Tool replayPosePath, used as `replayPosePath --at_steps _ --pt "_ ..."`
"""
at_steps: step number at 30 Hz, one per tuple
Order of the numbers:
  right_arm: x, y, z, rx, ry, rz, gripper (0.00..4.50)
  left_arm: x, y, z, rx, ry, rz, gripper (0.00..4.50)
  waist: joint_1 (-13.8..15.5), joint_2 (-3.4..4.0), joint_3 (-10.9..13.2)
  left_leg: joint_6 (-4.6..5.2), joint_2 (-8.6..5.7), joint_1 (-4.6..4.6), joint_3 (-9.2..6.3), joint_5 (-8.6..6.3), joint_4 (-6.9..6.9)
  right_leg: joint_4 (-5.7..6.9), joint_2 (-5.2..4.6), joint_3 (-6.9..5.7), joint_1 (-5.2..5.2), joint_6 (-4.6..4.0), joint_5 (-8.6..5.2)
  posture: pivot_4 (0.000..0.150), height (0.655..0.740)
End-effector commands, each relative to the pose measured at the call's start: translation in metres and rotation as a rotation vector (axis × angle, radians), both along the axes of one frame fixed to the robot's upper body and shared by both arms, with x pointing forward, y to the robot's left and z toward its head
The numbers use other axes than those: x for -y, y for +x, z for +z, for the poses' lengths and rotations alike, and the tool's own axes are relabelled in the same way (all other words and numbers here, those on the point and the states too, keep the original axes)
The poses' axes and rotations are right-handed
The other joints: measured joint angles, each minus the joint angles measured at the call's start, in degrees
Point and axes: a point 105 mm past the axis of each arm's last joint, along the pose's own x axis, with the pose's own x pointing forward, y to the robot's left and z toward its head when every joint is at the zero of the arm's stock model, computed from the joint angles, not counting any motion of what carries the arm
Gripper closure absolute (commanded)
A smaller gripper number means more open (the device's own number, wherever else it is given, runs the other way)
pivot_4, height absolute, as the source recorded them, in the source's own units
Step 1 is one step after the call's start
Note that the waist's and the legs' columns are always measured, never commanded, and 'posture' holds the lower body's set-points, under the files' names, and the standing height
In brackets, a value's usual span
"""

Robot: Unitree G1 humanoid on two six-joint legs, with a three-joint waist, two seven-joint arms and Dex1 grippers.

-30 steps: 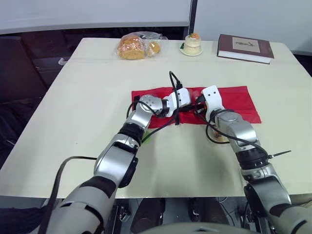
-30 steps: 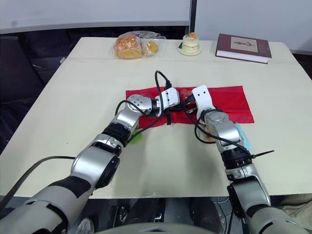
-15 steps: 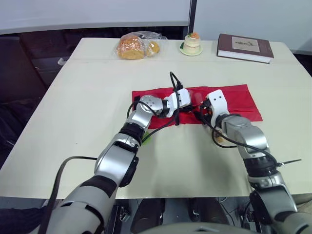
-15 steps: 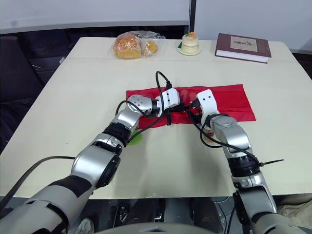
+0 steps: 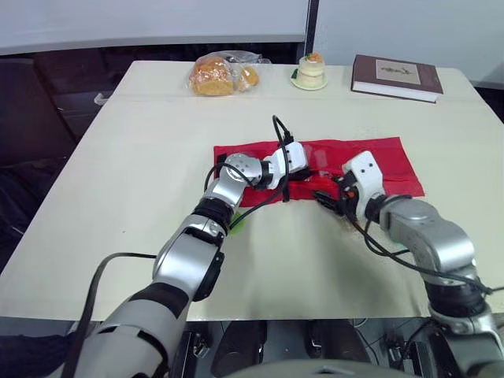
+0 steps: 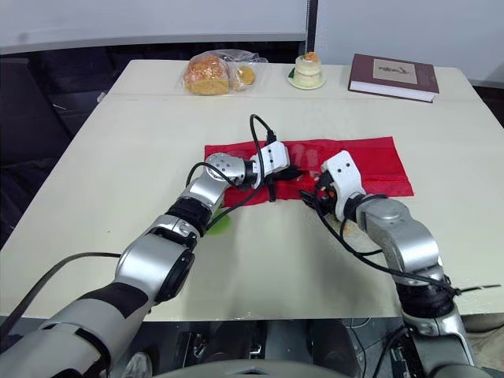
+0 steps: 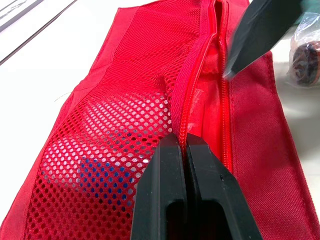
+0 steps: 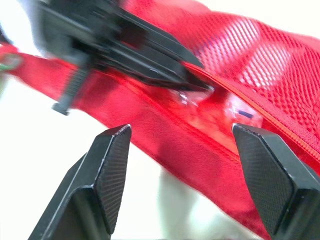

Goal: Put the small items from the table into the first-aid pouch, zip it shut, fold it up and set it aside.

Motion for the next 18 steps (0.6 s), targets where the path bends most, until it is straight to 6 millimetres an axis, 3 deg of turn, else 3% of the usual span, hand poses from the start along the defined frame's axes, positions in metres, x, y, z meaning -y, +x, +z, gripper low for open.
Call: replayPosePath --at_steps 1,3,5,6,14,18 --pt "0.023 -0.028 0.033 0.212 0.001 0.081 1.08 0.000 0.003 0.019 0.000 -0.079 -0.002 4.50 0.02 0.00 0.00 0.00 -0.01 -0.01 0.01 0.00 0.00 -0.02 0.00 0.00 0.00 0.00 0.00 0.150 0.7289" --pt "0.053 -0.049 0.032 0.186 -0.030 0.100 1.08 -0.001 0.002 0.019 -0.009 -0.084 -0.010 4.50 0.09 -0.01 0.01 0.01 -0.01 -0.01 0.04 -0.01 0.00 -0.04 -0.01 0.03 0.01 0.01 0.00 0.150 0.7289" --pt "0.076 -0.065 0.035 0.158 -0.051 0.119 0.20 -0.001 0.001 0.018 -0.011 -0.080 -0.014 4.50 0.15 0.03 0.04 0.01 0.00 0.03 0.02 -0.01 0.00 -0.06 0.00 0.01 0.08 0.02 0.00 0.150 0.7289" --pt "0.086 -0.073 0.039 0.138 -0.044 0.127 0.02 -0.001 0.001 0.018 -0.012 -0.079 -0.014 4.50 0.07 0.00 0.05 0.02 -0.01 0.09 0.04 -0.01 0.00 -0.06 -0.01 0.03 0.13 0.02 0.00 0.150 0.7289" --pt "0.138 -0.130 0.068 0.042 -0.078 0.158 0.02 -0.002 0.002 0.016 -0.020 -0.072 -0.013 4.50 0.44 0.02 0.08 0.01 0.10 0.12 0.08 -0.01 0.00 -0.05 0.04 0.05 0.13 0.01 0.00 0.150 0.7289" --pt "0.157 -0.144 0.082 0.040 -0.097 0.130 0.02 -0.002 0.002 0.015 -0.021 -0.061 -0.018 4.50 0.71 0.01 0.08 0.02 0.12 0.12 0.13 -0.01 0.00 -0.12 0.05 0.09 0.14 0.02 0.00 0.150 0.7289"
